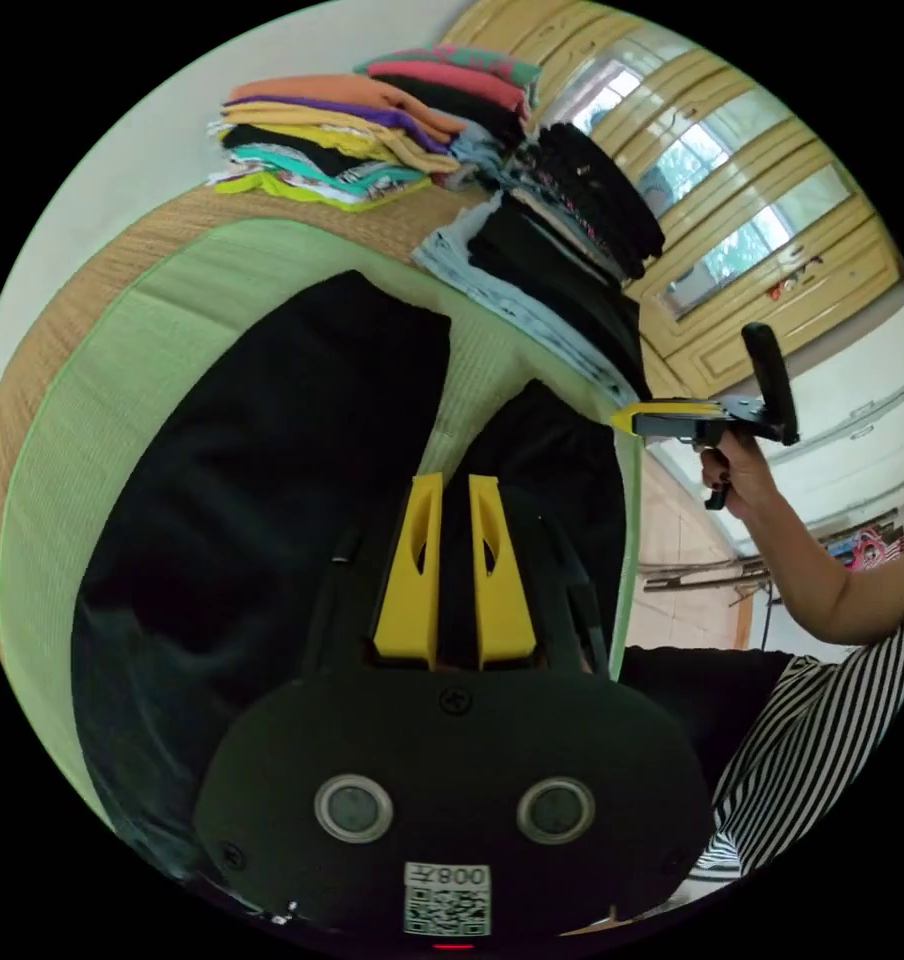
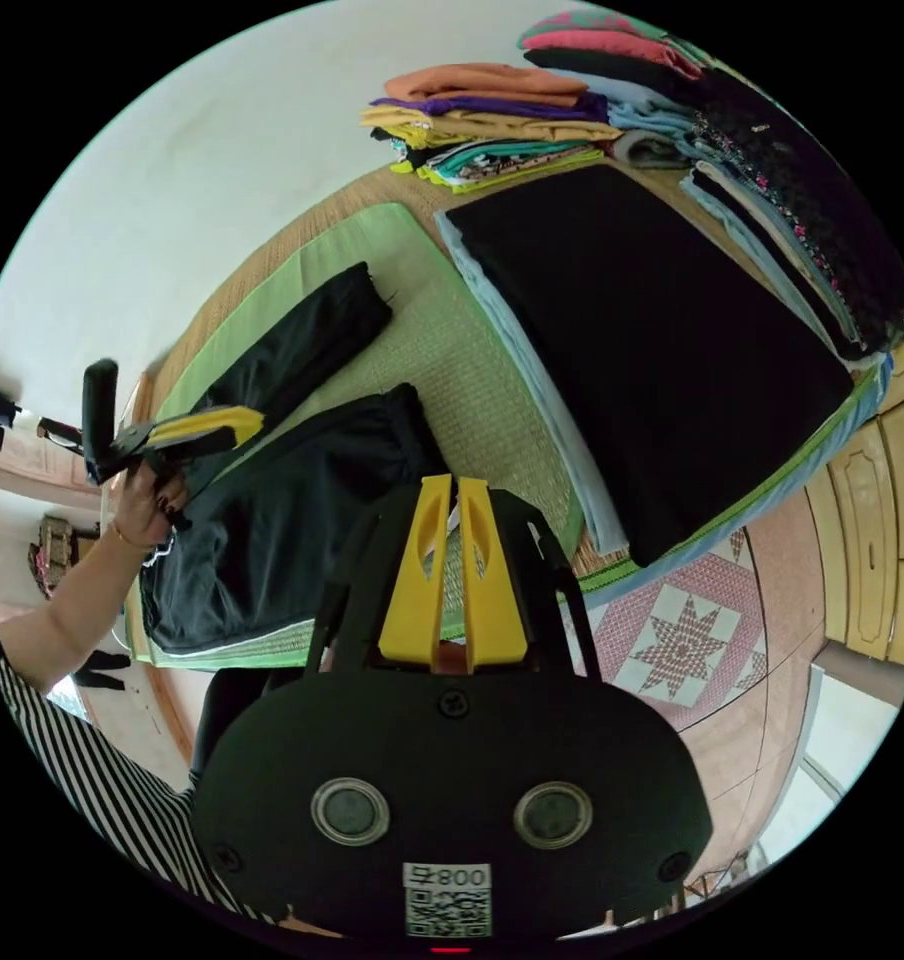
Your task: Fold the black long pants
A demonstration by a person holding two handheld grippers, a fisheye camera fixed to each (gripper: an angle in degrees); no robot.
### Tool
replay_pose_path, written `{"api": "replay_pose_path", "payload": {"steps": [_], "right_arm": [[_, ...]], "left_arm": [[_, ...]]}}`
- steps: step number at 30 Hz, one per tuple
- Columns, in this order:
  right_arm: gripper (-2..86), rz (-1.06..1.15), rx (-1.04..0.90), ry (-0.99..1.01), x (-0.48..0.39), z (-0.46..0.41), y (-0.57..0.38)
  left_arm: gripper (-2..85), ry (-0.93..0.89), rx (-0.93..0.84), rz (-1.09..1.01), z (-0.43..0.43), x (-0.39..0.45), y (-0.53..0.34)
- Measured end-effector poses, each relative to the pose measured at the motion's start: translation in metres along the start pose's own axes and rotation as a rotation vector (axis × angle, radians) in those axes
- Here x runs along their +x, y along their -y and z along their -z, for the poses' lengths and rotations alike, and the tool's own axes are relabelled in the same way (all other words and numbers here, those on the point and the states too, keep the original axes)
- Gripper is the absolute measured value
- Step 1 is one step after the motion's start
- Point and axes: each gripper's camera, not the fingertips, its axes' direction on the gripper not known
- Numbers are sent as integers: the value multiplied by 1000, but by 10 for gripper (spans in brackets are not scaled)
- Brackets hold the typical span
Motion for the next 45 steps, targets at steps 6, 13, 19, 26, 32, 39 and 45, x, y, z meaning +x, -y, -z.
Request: {"api": "replay_pose_path", "payload": {"steps": [6, 13, 19, 26, 32, 39, 45], "right_arm": [[2, 197, 37, 39, -73, 42, 37], [1, 552, -176, 207, -217, 16, 73], [1, 797, -336, 112, -320, 8, 89], [1, 788, -349, 129, -355, 62, 143], [1, 874, -260, 226, -436, 119, 203], [1, 981, -269, 216, -552, 121, 279], [5, 977, -339, 204, -576, 135, 325]], "left_arm": [[40, 107, 115, 317, 51, -42, -162], [22, 338, 9, 742, 67, -65, -341], [5, 311, 61, 877, 53, -84, -432], [1, 260, 77, 849, 49, -103, -507], [1, 306, 261, 868, 81, -141, -571], [3, 431, 284, 963, 111, -223, -637], [6, 286, 338, 1019, 119, -270, -694]]}}
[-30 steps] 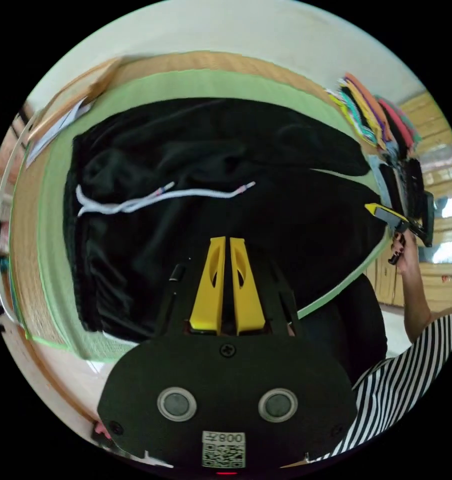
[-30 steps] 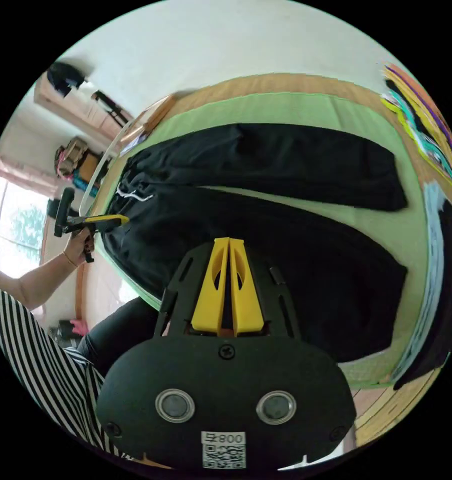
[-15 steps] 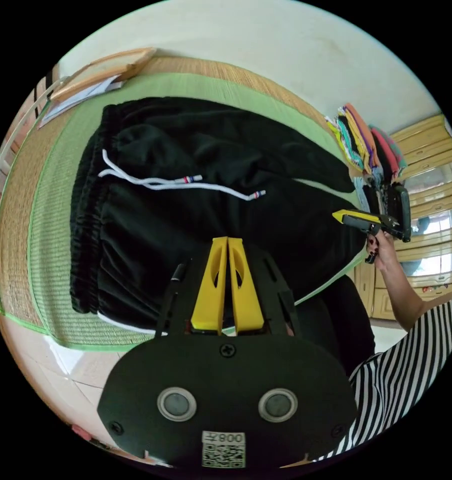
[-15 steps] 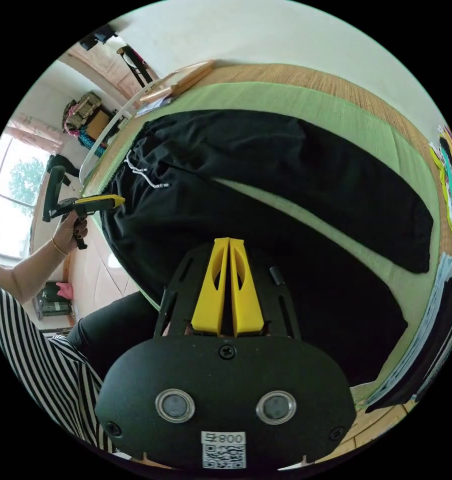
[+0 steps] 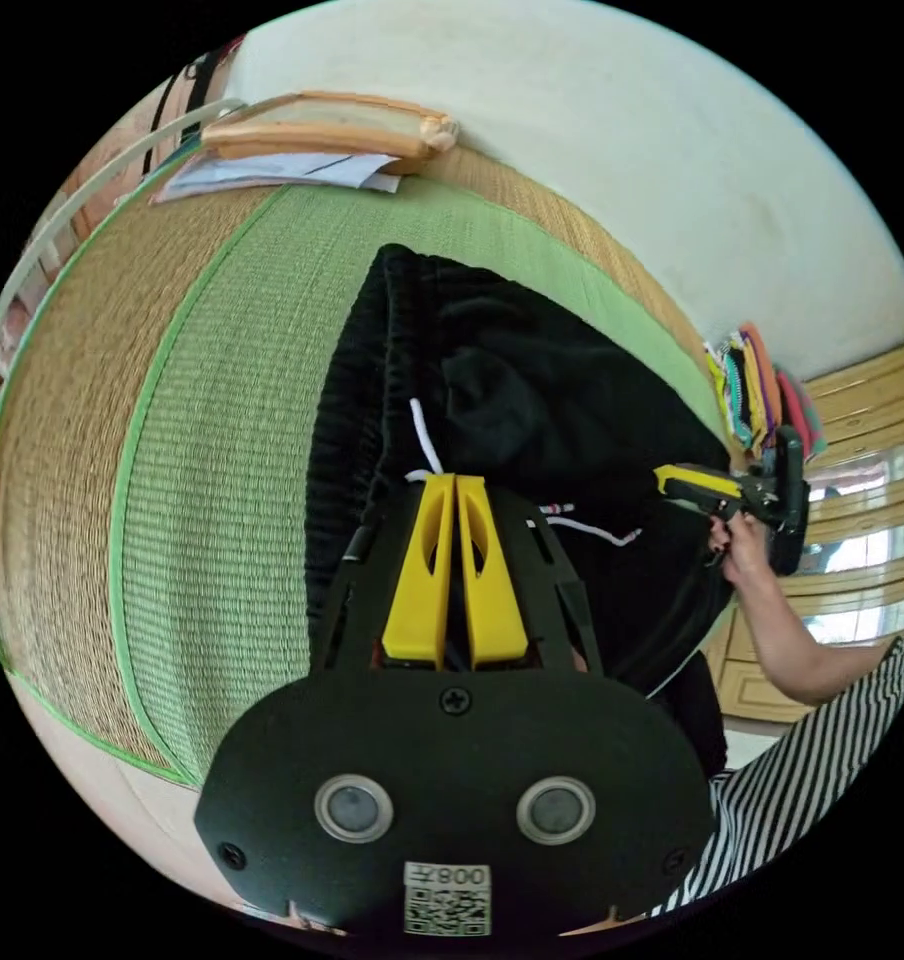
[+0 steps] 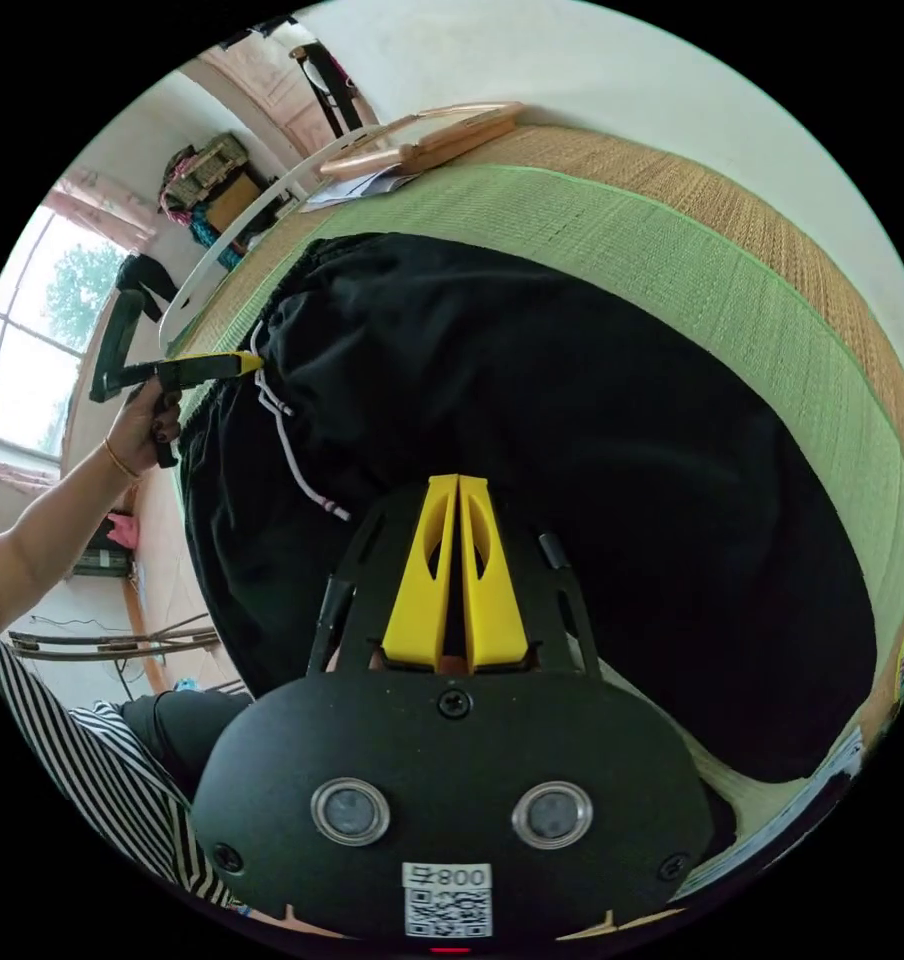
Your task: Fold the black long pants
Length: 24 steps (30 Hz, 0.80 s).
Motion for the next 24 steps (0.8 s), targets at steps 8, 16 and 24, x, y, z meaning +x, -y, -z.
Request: {"api": "replay_pose_path", "payload": {"steps": [8, 16, 24], "right_arm": [[42, 13, 137, -75, 25, 114, 65], [81, 126, 14, -242, 52, 182, 163], [85, 190, -198, -263, 81, 215, 213]], "left_arm": [[46, -1, 95, -231, 34, -30, 62], [84, 160, -113, -431, 25, -45, 149], [83, 338, -339, -597, 3, -51, 183]]}}
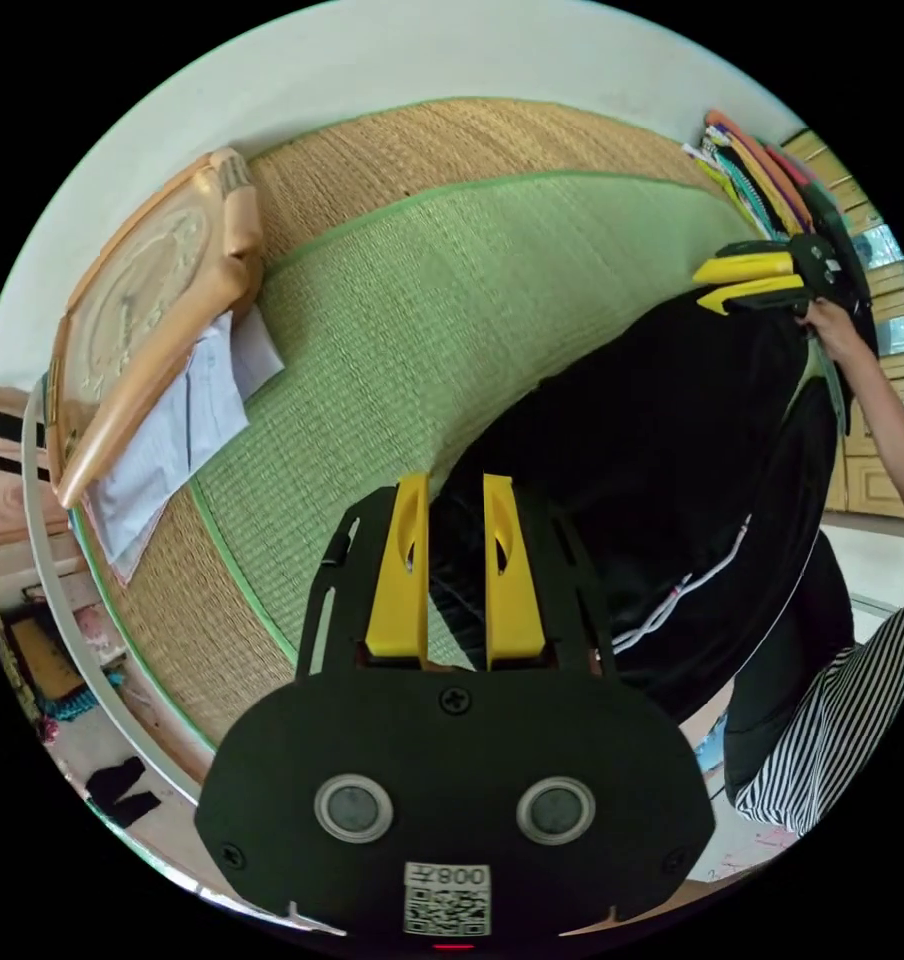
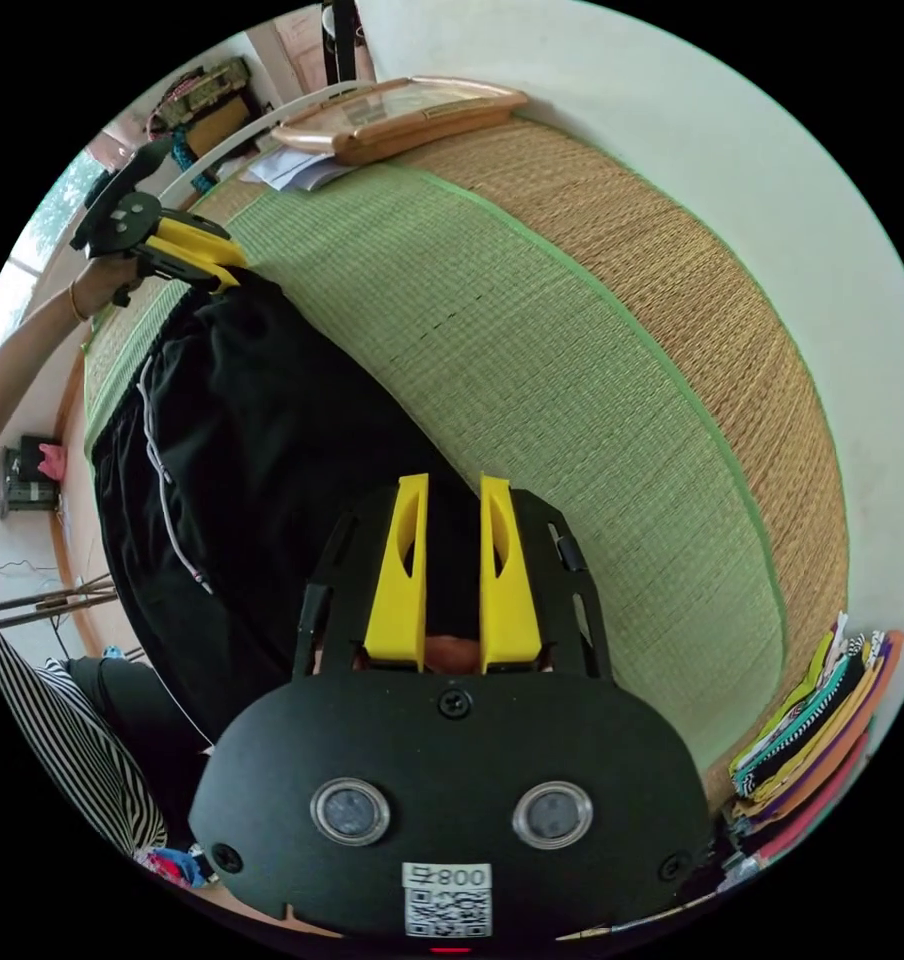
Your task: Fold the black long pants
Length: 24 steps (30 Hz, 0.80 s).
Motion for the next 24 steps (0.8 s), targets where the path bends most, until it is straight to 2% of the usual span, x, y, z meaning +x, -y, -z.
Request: {"api": "replay_pose_path", "payload": {"steps": [8, 14, 24], "right_arm": [[58, 50, -10, -49, 17, 53, -6], [18, 21, -43, 3, 41, 92, -17], [8, -39, -36, -29, 56, 172, -68]], "left_arm": [[54, -10, -23, -38, 11, -9, -8], [32, -18, -55, 2, 18, -16, -20], [22, 55, -14, 11, 57, -3, -67]]}}
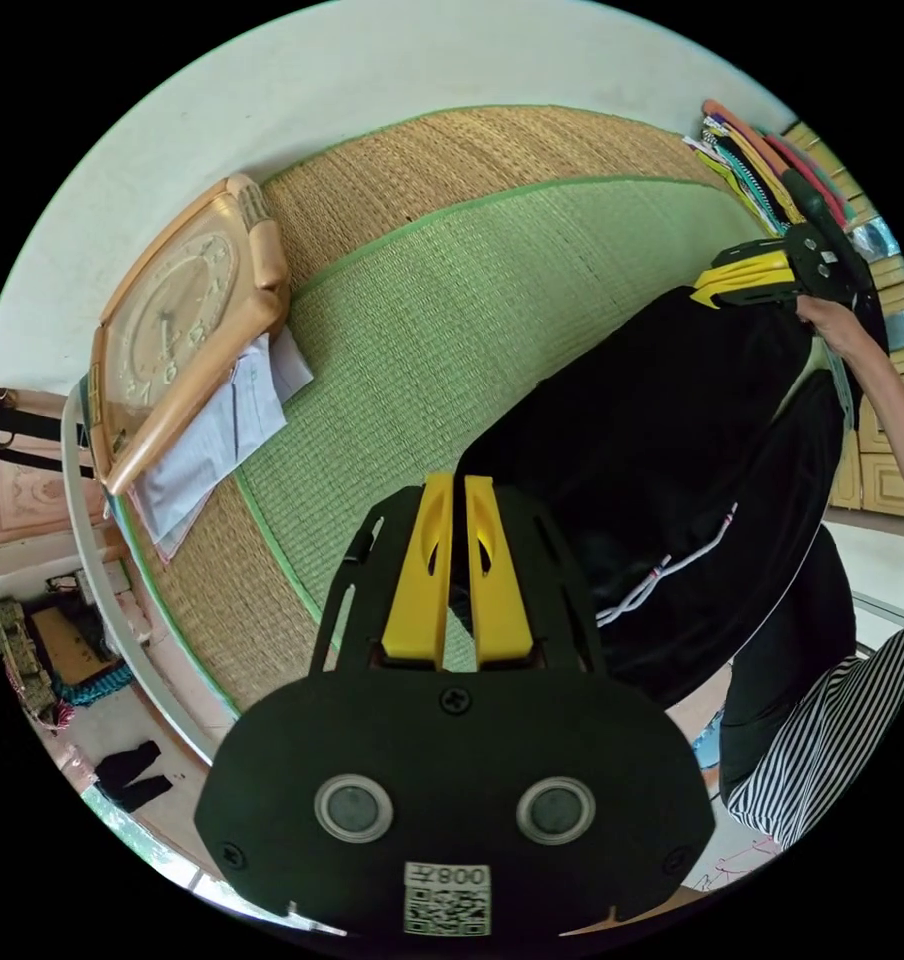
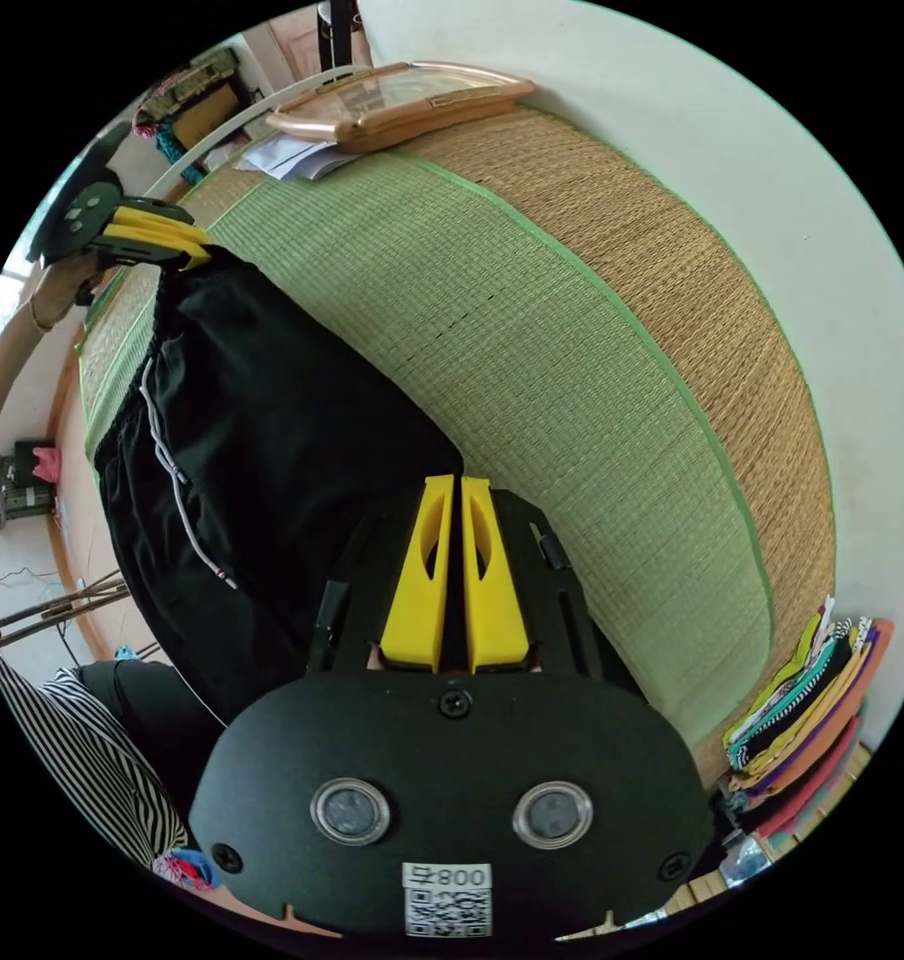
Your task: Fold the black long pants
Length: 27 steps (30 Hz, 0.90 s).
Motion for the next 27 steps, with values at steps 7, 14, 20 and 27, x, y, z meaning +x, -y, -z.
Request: {"api": "replay_pose_path", "payload": {"steps": [7, 14, 20, 27], "right_arm": [[8, -40, 48, -22, 0, 60, -60], [8, -76, 92, -29, -13, 115, -133], [9, -98, 117, -34, -38, 144, -196], [9, -116, 129, -26, -74, 162, -268]], "left_arm": [[20, 34, 64, 11, 23, 19, -47], [20, 12, 131, 40, 38, 40, -106], [17, 4, 167, 54, 39, 63, -157], [15, -23, 181, 71, 27, 94, -211]]}}
